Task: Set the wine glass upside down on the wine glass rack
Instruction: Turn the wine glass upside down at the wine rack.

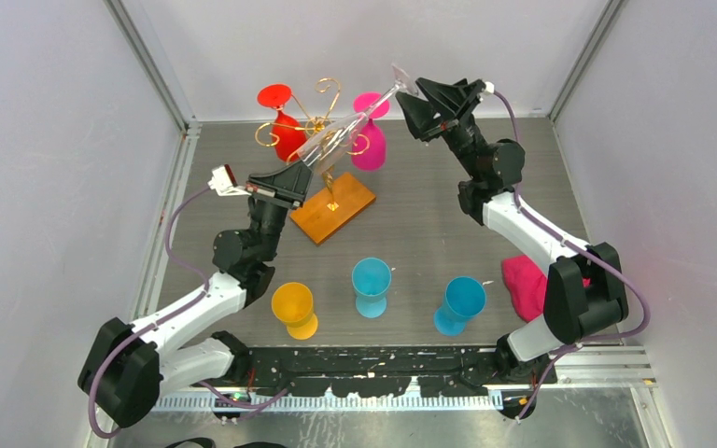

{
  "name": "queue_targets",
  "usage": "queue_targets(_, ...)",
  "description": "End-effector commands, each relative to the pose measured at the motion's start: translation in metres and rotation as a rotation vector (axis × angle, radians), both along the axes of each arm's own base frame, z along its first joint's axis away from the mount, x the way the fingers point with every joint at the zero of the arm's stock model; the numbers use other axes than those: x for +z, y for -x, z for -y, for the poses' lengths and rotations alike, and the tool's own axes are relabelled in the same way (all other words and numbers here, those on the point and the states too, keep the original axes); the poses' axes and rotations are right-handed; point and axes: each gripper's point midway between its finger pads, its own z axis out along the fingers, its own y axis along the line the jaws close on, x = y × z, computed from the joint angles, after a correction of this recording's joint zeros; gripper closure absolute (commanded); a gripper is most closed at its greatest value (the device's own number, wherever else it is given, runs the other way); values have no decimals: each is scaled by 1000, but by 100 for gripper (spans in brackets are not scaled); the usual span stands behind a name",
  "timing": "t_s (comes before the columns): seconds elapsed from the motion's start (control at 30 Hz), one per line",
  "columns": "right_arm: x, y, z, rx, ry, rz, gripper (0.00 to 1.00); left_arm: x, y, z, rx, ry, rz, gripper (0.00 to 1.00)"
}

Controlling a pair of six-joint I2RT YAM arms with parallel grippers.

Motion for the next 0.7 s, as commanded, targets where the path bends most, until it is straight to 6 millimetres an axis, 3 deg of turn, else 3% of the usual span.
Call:
queue_targets(0.0, 31, 28, 13, 54, -76, 48, 47, 23, 15, -17, 8, 87, 90, 99)
queue_targets(0.67, 22, 18, 20, 80, -157, 5, 48, 14, 17, -23, 2, 133, 108, 99)
